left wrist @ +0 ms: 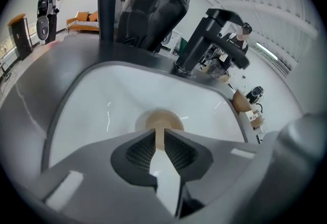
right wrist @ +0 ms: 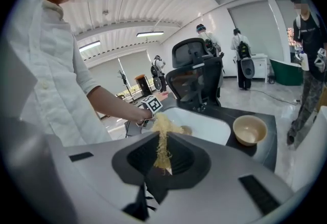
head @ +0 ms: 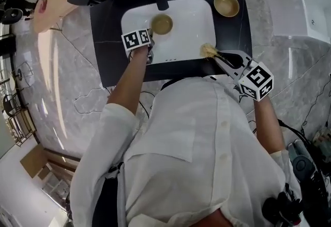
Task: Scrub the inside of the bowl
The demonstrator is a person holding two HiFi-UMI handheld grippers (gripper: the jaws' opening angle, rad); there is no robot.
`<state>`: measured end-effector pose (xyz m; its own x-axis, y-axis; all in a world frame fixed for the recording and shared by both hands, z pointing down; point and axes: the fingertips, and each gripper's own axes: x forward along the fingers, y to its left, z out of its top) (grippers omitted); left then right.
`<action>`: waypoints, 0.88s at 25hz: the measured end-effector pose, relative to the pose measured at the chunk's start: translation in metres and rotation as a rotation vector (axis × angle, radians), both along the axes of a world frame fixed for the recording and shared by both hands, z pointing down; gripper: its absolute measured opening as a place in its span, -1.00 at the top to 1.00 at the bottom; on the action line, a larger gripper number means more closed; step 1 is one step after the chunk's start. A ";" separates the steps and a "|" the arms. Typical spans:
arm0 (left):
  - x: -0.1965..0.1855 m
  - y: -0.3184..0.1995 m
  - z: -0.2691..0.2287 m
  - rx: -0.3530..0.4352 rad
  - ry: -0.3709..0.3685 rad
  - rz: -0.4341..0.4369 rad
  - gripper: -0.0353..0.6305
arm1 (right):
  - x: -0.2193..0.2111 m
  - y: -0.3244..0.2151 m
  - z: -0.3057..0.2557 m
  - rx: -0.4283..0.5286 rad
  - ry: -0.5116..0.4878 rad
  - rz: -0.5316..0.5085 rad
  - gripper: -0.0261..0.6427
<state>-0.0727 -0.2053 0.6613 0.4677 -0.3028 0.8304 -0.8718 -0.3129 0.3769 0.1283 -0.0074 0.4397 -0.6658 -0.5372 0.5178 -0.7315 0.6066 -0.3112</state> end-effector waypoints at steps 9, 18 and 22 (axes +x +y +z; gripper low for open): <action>0.022 0.083 -0.091 0.081 0.164 -0.016 0.79 | -0.001 -0.018 0.005 0.012 -0.089 -0.178 0.81; 0.093 0.203 -0.140 0.009 0.295 0.272 0.88 | -0.014 0.002 0.032 -0.041 -0.146 -0.258 0.81; 0.103 0.230 -0.162 0.043 0.312 0.386 0.88 | -0.035 0.009 0.027 -0.003 -0.140 -0.258 0.81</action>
